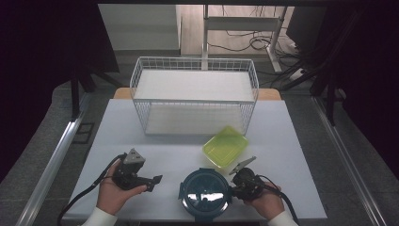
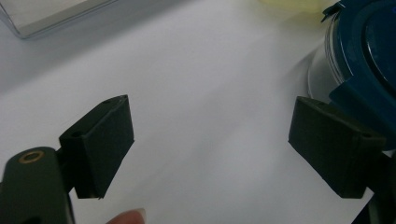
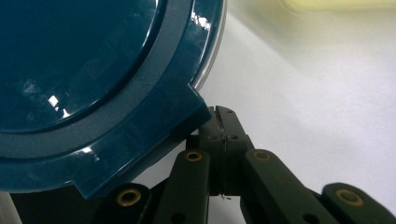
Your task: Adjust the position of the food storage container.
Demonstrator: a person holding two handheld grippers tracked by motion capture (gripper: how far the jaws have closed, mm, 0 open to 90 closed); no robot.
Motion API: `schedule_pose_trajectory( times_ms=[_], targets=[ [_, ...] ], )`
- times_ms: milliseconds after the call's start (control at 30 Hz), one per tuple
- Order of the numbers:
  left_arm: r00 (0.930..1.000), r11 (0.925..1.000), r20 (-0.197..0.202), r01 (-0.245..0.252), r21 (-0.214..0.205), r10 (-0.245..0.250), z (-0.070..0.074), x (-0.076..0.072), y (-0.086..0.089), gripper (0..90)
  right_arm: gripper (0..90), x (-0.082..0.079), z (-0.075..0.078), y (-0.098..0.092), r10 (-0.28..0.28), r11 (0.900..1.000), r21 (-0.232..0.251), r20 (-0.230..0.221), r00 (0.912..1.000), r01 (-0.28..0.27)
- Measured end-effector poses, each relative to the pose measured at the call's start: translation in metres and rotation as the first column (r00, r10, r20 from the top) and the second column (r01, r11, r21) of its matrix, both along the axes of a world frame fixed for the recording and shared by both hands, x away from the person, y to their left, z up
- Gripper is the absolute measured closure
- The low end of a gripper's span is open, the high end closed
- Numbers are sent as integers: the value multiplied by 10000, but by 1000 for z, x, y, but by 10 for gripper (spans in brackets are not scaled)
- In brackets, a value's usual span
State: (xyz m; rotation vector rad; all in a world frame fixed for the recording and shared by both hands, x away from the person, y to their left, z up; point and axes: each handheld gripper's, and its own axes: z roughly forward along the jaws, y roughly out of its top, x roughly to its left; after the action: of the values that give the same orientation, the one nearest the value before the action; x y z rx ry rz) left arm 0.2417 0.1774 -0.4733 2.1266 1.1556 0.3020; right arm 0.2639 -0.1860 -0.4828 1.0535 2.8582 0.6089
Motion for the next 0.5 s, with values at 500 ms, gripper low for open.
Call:
schedule_pose_trajectory(
  times_ms=[500],
  targets=[
    [10000,9999,-84,-22,-115,21,-1,-2,1,139,854,-2,6,-33,-908,9906,1132,1246,9880,768]
  ],
)
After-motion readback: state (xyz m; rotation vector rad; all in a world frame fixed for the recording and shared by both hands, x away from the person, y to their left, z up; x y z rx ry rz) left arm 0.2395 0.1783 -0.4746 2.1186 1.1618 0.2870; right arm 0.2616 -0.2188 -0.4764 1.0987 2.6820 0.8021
